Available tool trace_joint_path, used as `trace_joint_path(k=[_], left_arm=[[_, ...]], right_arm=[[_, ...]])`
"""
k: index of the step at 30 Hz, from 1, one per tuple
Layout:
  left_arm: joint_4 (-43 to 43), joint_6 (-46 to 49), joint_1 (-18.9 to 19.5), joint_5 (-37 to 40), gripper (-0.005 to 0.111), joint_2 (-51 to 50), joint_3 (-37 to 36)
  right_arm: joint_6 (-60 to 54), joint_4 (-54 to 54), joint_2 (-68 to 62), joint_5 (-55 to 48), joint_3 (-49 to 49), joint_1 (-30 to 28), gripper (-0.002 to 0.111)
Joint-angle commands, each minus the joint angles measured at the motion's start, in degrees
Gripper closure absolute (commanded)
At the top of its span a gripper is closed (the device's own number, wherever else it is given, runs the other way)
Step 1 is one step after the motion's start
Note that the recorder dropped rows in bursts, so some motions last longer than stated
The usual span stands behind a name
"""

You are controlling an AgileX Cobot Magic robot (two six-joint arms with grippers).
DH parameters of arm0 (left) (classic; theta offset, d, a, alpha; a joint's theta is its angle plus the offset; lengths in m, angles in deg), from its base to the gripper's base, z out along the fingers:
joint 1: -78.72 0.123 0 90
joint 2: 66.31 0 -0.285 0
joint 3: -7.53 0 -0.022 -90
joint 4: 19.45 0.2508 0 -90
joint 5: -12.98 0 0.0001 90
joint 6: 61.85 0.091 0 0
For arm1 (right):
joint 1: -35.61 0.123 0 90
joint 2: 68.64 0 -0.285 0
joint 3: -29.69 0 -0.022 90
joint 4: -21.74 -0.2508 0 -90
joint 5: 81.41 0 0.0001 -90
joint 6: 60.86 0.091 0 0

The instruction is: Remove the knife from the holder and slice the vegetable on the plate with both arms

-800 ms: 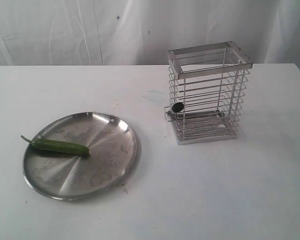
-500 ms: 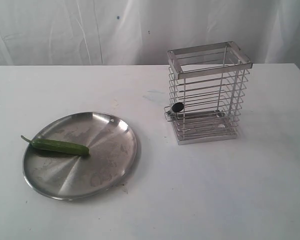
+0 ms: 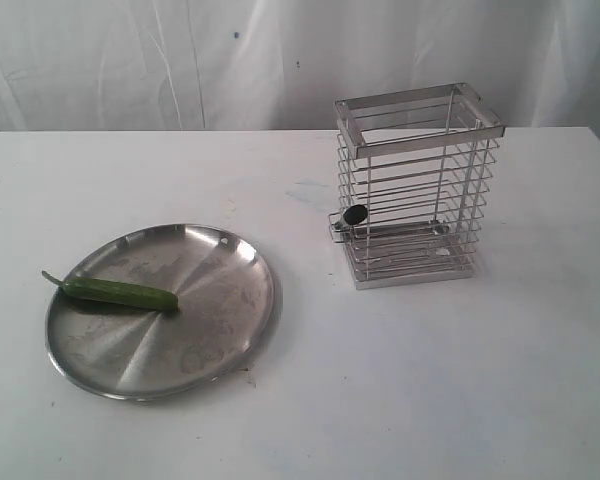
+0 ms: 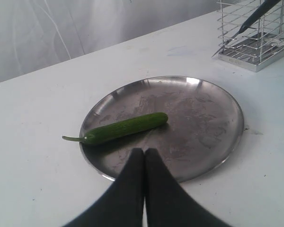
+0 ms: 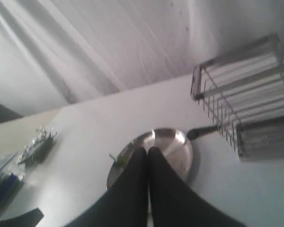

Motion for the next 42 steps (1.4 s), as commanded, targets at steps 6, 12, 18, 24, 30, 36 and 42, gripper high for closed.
trace_joint_path(k=[6, 12, 18, 24, 30, 36, 42], left_arm=[[-0.1, -0.1, 0.1, 0.2, 0.107, 0.2, -0.3], [-0.1, -0.1, 0.1, 0.2, 0.107, 0.2, -0.3], [-0.1, -0.1, 0.1, 0.2, 0.107, 0.2, -0.3], [-0.1, -0.1, 0.1, 0.2, 0.107, 0.2, -0.3], [-0.1, -0.1, 0.1, 0.2, 0.107, 0.2, -0.3], [-0.1, -0.1, 0.1, 0.2, 0.107, 0.2, -0.3], [-0.1, -0.1, 0.1, 0.2, 0.107, 0.2, -0.3]], right_arm=[[-2.1, -6.0, -17.9, -5.1, 7.8, -0.1, 0.108], [2.6, -9.2, -26.8, 2.9, 7.8, 1.1, 0.105], [-1.5, -20.4, -34.1, 5.0, 7.8, 1.1, 0.055], [6.2, -23.2, -44.0, 10.6, 7.7, 4.3, 0.025], [5.5, -29.5, -53.7, 20.7, 7.7, 6.7, 0.029], [5.3, -29.7, -57.3, 23.4, 7.6, 6.7, 0.029], [4.2, -29.0, -58.6, 24.6, 7.6, 6.7, 0.029]])
